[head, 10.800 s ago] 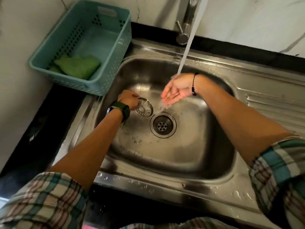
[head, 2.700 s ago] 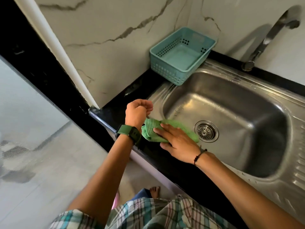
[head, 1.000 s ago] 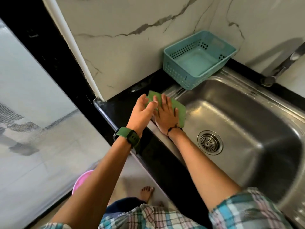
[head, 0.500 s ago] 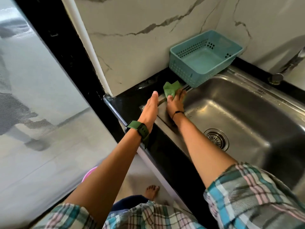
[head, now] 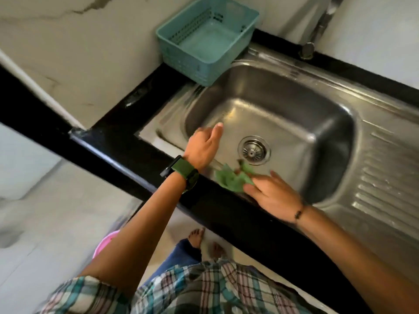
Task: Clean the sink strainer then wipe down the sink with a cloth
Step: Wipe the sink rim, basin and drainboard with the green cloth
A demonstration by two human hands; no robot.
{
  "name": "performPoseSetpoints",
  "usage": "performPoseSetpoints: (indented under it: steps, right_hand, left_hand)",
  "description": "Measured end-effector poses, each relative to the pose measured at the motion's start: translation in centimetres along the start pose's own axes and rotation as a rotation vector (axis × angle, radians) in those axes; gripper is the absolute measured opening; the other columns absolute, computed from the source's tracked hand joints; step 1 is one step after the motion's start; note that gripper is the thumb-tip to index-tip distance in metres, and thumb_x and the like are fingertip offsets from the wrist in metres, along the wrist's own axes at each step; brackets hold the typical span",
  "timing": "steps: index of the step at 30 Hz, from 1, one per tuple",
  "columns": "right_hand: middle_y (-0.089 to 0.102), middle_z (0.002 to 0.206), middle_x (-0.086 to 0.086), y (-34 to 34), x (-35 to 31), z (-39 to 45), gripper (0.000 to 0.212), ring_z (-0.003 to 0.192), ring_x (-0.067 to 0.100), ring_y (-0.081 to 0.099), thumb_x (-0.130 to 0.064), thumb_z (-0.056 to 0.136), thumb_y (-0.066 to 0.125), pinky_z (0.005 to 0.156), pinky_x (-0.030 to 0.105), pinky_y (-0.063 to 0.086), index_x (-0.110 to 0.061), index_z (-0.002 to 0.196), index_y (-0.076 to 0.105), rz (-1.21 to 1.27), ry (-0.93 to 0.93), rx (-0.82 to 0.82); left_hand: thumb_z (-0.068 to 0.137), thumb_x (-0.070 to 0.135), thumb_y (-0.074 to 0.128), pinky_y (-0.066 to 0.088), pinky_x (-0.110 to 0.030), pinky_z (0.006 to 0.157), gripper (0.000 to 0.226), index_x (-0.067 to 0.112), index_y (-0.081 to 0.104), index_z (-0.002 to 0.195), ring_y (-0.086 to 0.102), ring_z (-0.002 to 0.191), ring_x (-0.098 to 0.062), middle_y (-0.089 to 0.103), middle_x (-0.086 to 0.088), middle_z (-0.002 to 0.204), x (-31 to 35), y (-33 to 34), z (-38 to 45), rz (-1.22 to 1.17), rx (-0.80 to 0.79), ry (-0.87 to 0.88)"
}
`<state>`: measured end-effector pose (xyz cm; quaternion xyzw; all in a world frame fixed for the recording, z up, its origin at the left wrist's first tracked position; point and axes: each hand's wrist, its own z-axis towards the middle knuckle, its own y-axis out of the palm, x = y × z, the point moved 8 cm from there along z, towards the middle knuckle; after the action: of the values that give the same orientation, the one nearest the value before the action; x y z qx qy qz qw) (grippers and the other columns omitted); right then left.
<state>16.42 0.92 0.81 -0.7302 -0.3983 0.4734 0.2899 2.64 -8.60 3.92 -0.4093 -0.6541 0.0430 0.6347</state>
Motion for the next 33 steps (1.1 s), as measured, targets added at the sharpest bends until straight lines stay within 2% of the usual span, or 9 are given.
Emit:
performPoseSetpoints:
  steps: [2, 6, 10, 15, 18, 23, 27, 30, 33]
  right_hand:
    - [0.034, 0.146, -0.02, -0.3, 4.3, -5.5, 0.045, 0.137, 0.002, 0.029, -0.036, 0.097, 0.033, 0.115, 0.034, 0.001, -0.046, 0.137, 0.015, -0.091, 0.071, -0.016]
    - [0.001, 0.139, -0.037, -0.5, 8.4, -13.2, 0.057, 0.138, -0.004, -0.001, -0.072, 0.074, -0.017, 0.112, 0.026, -0.017, -0.052, 0.127, -0.008, -0.248, 0.182, -0.087]
    - [0.014, 0.15, -0.018, -0.3, 6.7, -11.7, 0.046, 0.144, 0.01, 0.009, -0.033, 0.097, 0.034, 0.115, 0.029, -0.01, -0.033, 0.141, 0.02, -0.069, 0.205, 0.075]
    - [0.052, 0.136, 0.014, -0.3, -0.6, -4.1, 0.035, 0.131, 0.029, 0.04, -0.014, 0.092, 0.048, 0.113, 0.045, 0.022, -0.007, 0.125, 0.054, -0.01, 0.033, 0.258]
    - [0.063, 0.116, 0.021, -0.2, -3.1, -0.9, 0.027, 0.115, 0.034, 0.053, -0.007, 0.086, 0.051, 0.102, 0.039, 0.036, -0.001, 0.108, 0.064, 0.025, 0.012, 0.277]
    - [0.058, 0.128, 0.018, -0.3, -1.0, -3.3, 0.035, 0.124, 0.03, 0.047, -0.022, 0.094, 0.044, 0.111, 0.039, 0.022, -0.007, 0.125, 0.053, -0.134, 0.046, 0.307]
    - [0.039, 0.147, -0.004, -0.1, 4.8, -9.6, 0.043, 0.139, 0.014, 0.028, -0.032, 0.097, 0.036, 0.114, 0.031, 0.006, -0.022, 0.138, 0.037, -0.196, 0.156, 0.317]
    - [0.03, 0.149, -0.018, 0.2, 10.7, -16.9, 0.046, 0.142, 0.003, 0.017, -0.037, 0.097, 0.032, 0.114, 0.026, -0.007, -0.031, 0.142, 0.027, -0.2, 0.288, 0.279]
    - [0.027, 0.15, -0.016, -0.2, 16.9, -24.3, 0.047, 0.142, 0.003, 0.013, -0.036, 0.097, 0.033, 0.114, 0.029, -0.01, -0.034, 0.143, 0.021, -0.253, 0.488, 0.228]
  left_hand:
    - [0.097, 0.043, 0.027, 0.033, -0.027, 0.072, 0.052, 0.004, 0.06, 0.087, 0.048, 0.084, -0.018, 0.054, -0.008, 0.088, 1.0, 2.1, -0.4, -0.014, -0.061, 0.051]
    - [0.096, 0.044, 0.028, 0.031, -0.023, 0.071, 0.054, 0.003, 0.063, 0.101, 0.056, 0.098, -0.028, 0.065, -0.017, 0.103, 3.3, 6.3, -1.8, -0.007, -0.18, 0.167]
    - [0.096, 0.045, 0.028, 0.038, -0.028, 0.083, 0.054, 0.003, 0.062, 0.102, 0.056, 0.1, -0.027, 0.065, -0.015, 0.105, 4.7, 8.2, -2.6, -0.035, -0.248, 0.224]
    - [0.096, 0.043, 0.028, 0.039, -0.03, 0.083, 0.049, 0.005, 0.06, 0.089, 0.056, 0.094, -0.026, 0.064, -0.013, 0.098, 5.8, 8.5, -3.4, -0.044, -0.264, 0.287]
    - [0.096, 0.042, 0.028, 0.037, -0.027, 0.076, 0.035, 0.019, 0.053, 0.086, 0.049, 0.084, -0.018, 0.054, -0.004, 0.087, 6.4, 9.0, -4.0, -0.032, -0.317, 0.322]
    - [0.094, 0.05, 0.03, 0.041, -0.03, 0.092, 0.047, 0.02, 0.065, 0.102, 0.058, 0.1, -0.014, 0.065, 0.001, 0.101, 6.4, 10.2, -3.6, -0.155, -0.416, 0.254]
    - [0.092, 0.052, 0.034, 0.039, -0.03, 0.098, 0.042, 0.025, 0.066, 0.094, 0.059, 0.106, -0.014, 0.066, 0.002, 0.102, 8.0, 13.5, -4.0, -0.195, -0.486, 0.295]
    - [0.094, 0.045, 0.034, 0.035, -0.024, 0.095, 0.037, 0.025, 0.065, 0.089, 0.058, 0.107, -0.016, 0.065, 0.002, 0.1, 8.6, 16.6, -5.1, -0.17, -0.532, 0.272]
    - [0.094, 0.045, 0.03, 0.031, -0.02, 0.093, 0.049, 0.014, 0.065, 0.107, 0.055, 0.106, -0.012, 0.064, -0.001, 0.11, 9.9, 19.5, -7.0, -0.043, -0.651, 0.342]
